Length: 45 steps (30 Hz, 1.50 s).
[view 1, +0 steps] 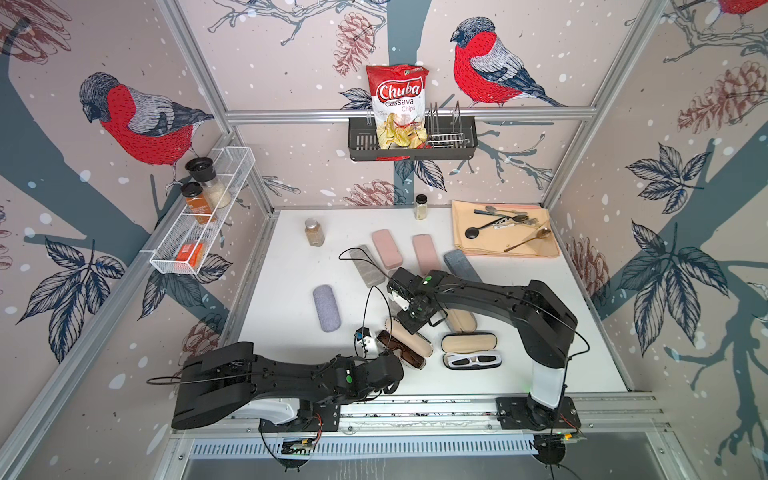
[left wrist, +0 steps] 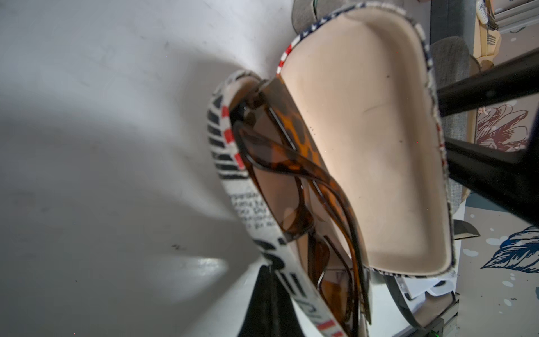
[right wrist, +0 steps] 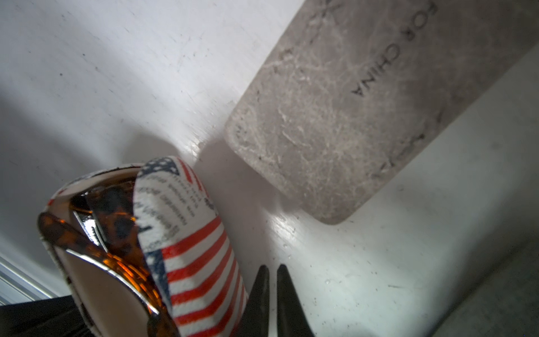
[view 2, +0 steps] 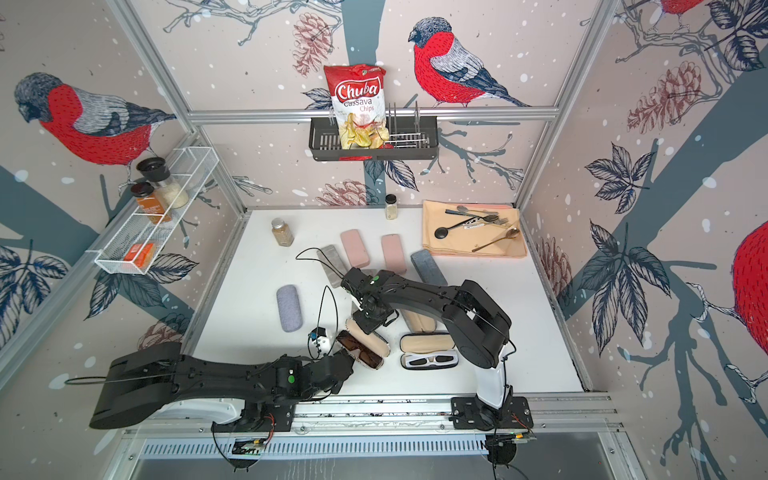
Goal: Close the glasses case
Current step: Close the glasses case at the center of the board.
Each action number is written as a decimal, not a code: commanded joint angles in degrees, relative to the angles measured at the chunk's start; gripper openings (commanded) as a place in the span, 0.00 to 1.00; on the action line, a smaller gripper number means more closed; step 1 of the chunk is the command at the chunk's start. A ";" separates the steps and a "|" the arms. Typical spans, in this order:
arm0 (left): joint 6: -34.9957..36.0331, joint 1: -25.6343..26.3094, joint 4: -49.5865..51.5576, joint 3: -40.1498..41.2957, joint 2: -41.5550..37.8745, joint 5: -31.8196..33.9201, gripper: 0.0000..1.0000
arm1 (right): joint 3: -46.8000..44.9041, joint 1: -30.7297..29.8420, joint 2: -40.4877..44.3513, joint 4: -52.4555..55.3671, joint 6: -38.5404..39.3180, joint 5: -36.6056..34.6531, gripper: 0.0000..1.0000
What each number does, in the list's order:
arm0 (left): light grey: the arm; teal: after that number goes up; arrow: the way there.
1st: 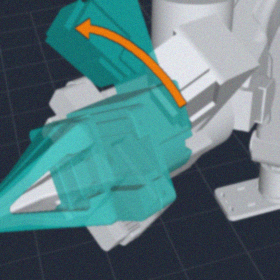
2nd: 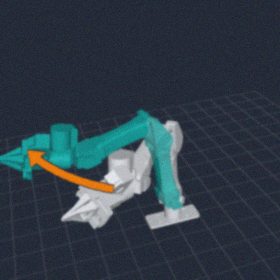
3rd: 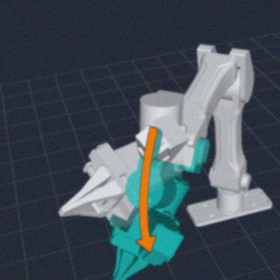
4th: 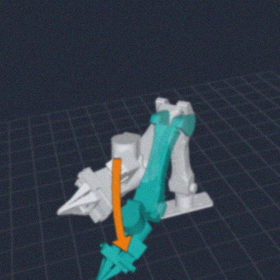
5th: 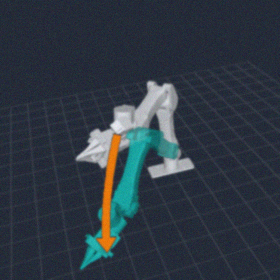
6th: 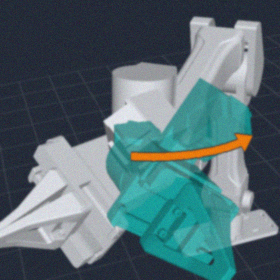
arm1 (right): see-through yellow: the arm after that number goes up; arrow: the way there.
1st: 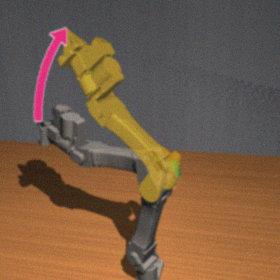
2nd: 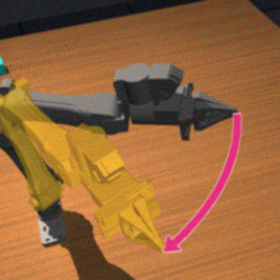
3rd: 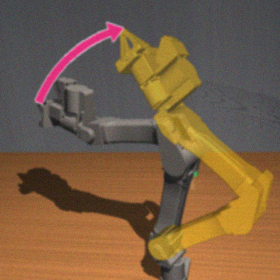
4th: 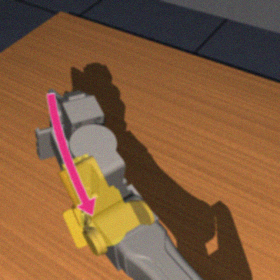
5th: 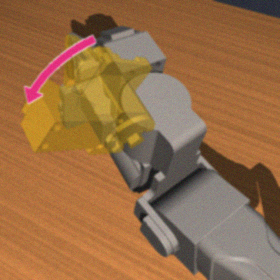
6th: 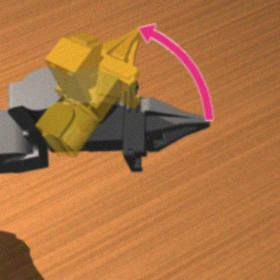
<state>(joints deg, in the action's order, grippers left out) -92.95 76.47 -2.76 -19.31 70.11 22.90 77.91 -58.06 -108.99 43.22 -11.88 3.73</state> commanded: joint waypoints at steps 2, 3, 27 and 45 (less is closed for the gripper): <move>1.19 -0.43 -3.63 -0.53 0.21 -0.13 0.00 | 0.04 -0.86 0.87 1.27 -0.70 0.52 0.11; 1.26 -0.51 -3.59 -0.53 0.09 -0.12 0.00 | 0.10 -0.98 1.04 1.49 -0.86 0.35 0.11; 3.85 -3.51 -3.73 -0.02 -0.29 -1.00 0.00 | 1.88 -4.68 -0.87 0.87 -2.05 3.02 0.12; 4.68 -5.23 -5.55 0.85 0.04 -1.92 0.00 | 2.29 -6.85 -1.22 -0.09 -2.64 5.68 0.13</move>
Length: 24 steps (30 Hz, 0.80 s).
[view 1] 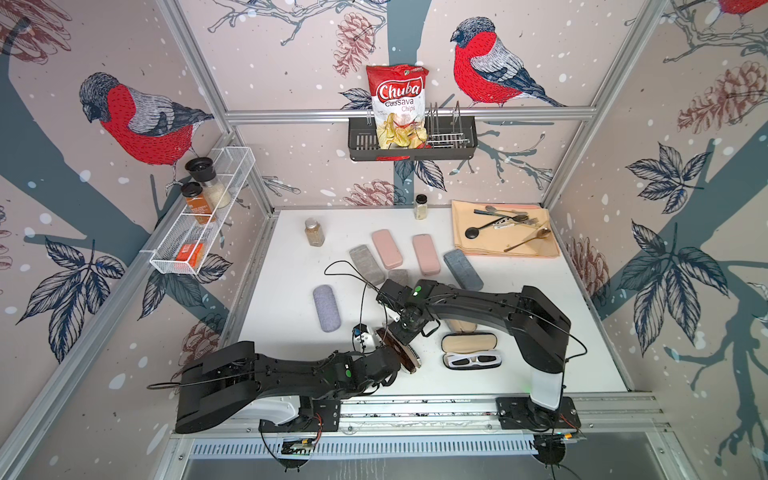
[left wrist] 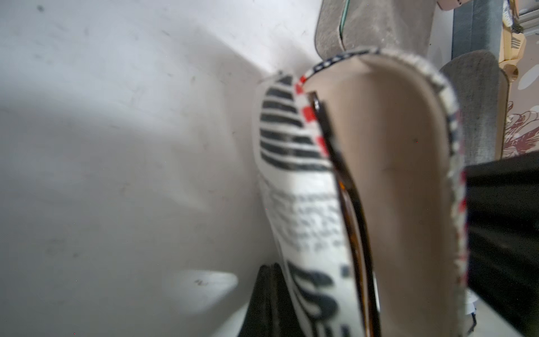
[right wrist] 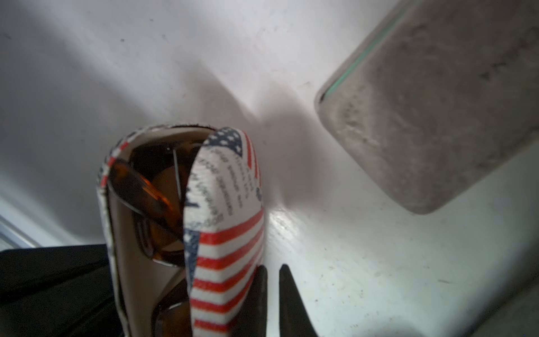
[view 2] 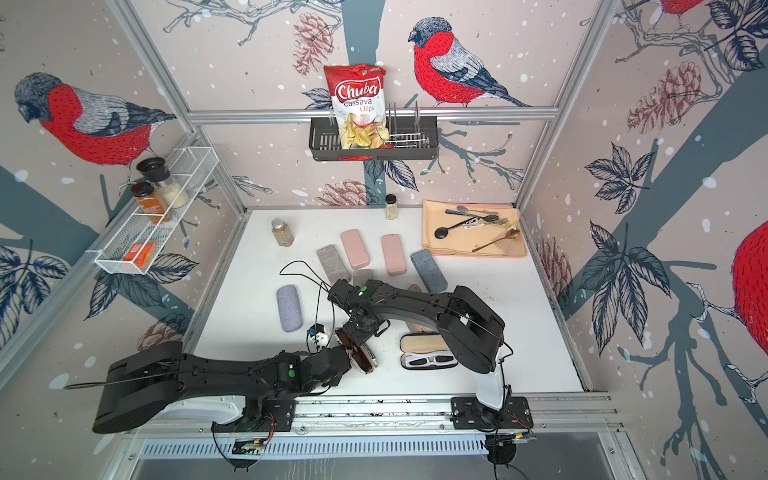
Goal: Close the glasses case
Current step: Close the glasses case at the center of the board.
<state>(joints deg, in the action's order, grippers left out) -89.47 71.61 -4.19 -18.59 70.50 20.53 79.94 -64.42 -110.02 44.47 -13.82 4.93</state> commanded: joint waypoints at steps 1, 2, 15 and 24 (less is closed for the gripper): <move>1.36 -0.59 -4.13 0.26 -0.44 0.31 0.00 | 0.30 -0.44 -0.20 -1.37 -0.70 4.39 0.13; 1.33 -0.75 -4.12 0.31 -0.45 0.13 0.00 | 0.38 -0.45 -0.13 -1.27 -0.68 4.37 0.13; 0.77 -1.39 -0.88 0.67 -2.29 -0.76 0.00 | 1.54 -0.53 -0.14 -0.74 -1.01 3.59 0.14; -2.56 -1.32 11.46 1.61 -11.96 1.24 0.00 | 1.18 -0.52 0.31 -0.63 -1.07 2.94 0.14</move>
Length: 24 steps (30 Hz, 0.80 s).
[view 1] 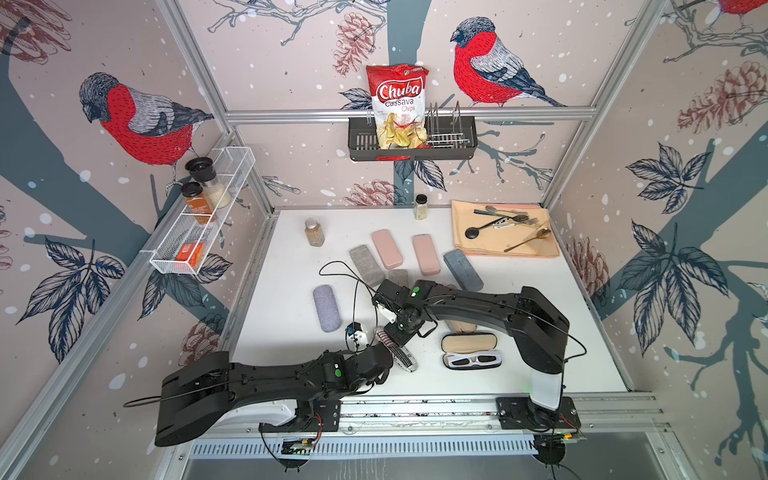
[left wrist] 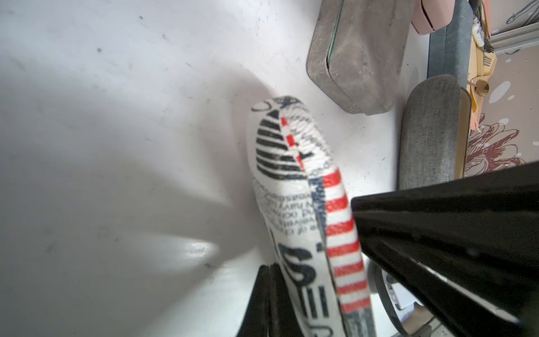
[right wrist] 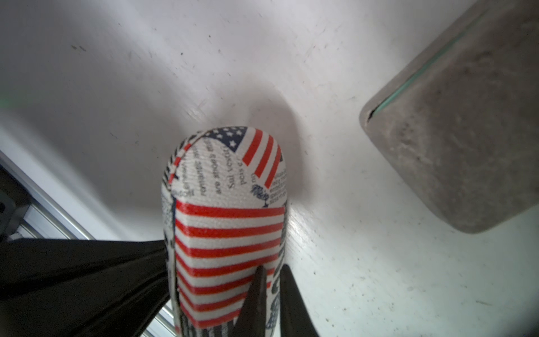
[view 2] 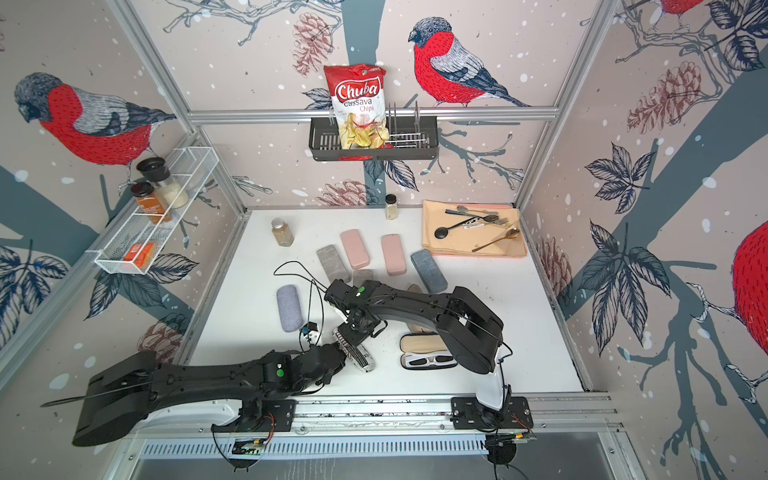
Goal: Close the glasses case
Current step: Close the glasses case at the center of the board, then move the glasses case to the center of the board.
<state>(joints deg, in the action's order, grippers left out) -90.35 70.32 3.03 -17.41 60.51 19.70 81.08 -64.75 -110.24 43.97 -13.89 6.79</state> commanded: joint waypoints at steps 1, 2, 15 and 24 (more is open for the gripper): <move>-2.05 0.02 6.04 0.47 -3.13 2.39 0.00 | -0.03 -0.24 0.63 -0.20 -1.11 1.05 0.14; -2.40 0.06 7.43 0.45 -4.01 2.75 0.00 | -0.04 -0.20 0.72 -0.32 -1.10 0.98 0.14; -3.63 -0.02 16.62 -1.70 -8.70 5.12 0.00 | -1.11 0.40 3.14 -2.90 -3.80 -2.01 0.14; 7.96 -3.35 12.87 -10.14 -3.56 6.55 0.39 | -7.14 4.30 14.89 -1.04 -10.28 -8.55 0.51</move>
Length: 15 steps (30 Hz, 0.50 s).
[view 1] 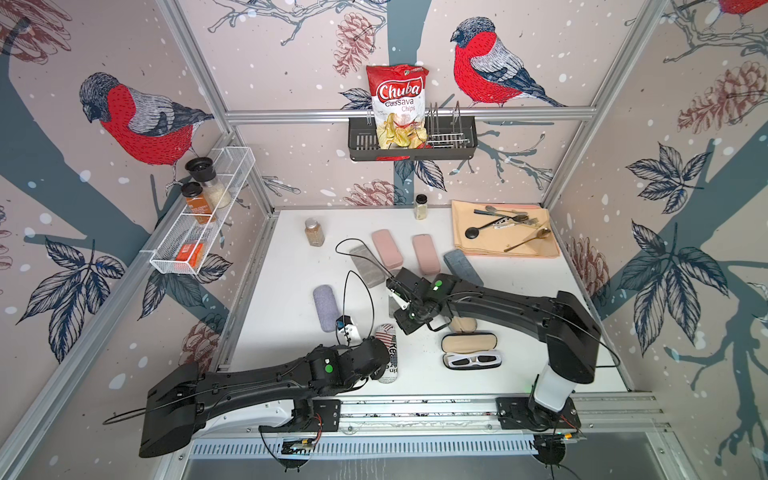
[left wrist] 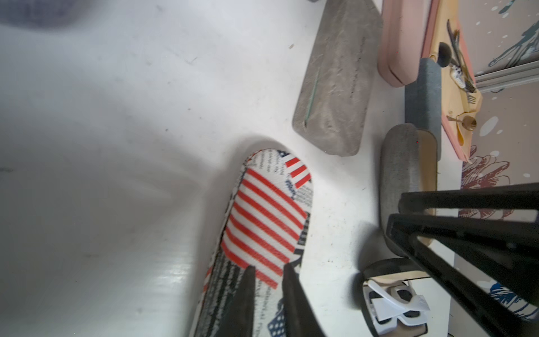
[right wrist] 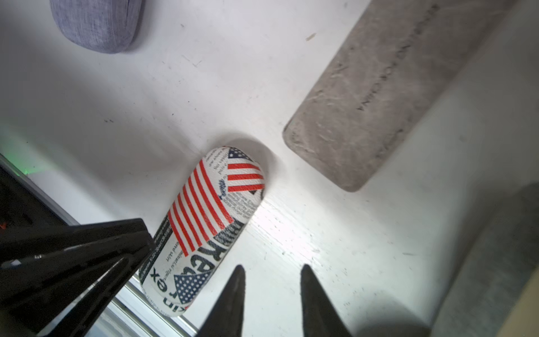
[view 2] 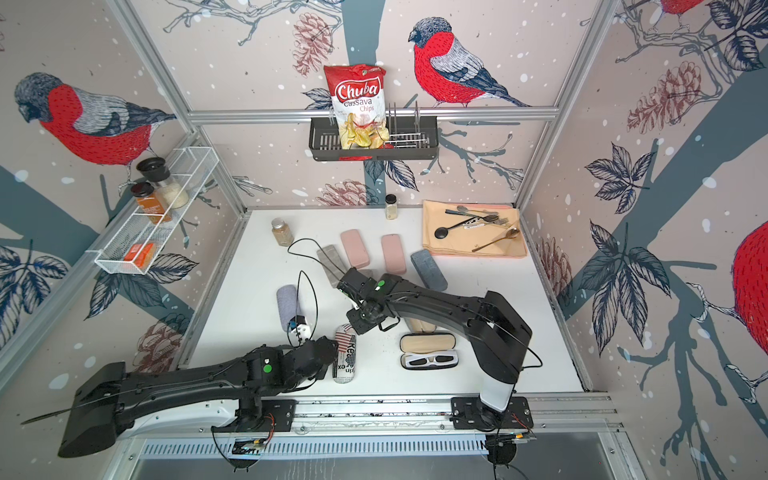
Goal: Close the glasses case
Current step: Move the glasses case to the center of the board.
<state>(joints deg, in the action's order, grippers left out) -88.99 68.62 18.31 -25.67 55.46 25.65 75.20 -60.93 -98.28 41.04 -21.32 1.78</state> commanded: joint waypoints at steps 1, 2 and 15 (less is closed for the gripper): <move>9.03 -3.20 -4.45 -2.54 2.67 -1.09 0.47 | -2.11 0.72 4.47 3.42 -3.32 -4.53 0.61; 10.97 -4.52 -6.31 -2.99 3.68 -2.64 0.51 | -2.71 1.04 5.85 4.84 -3.58 -5.15 0.66; 27.21 -18.52 -19.22 -13.12 20.07 -20.92 0.95 | -12.65 19.44 13.77 3.39 -3.73 -7.56 0.82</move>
<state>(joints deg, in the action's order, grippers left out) -67.24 51.18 3.14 -36.25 73.23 9.61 63.07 -42.94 -83.88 46.65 -25.78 -6.55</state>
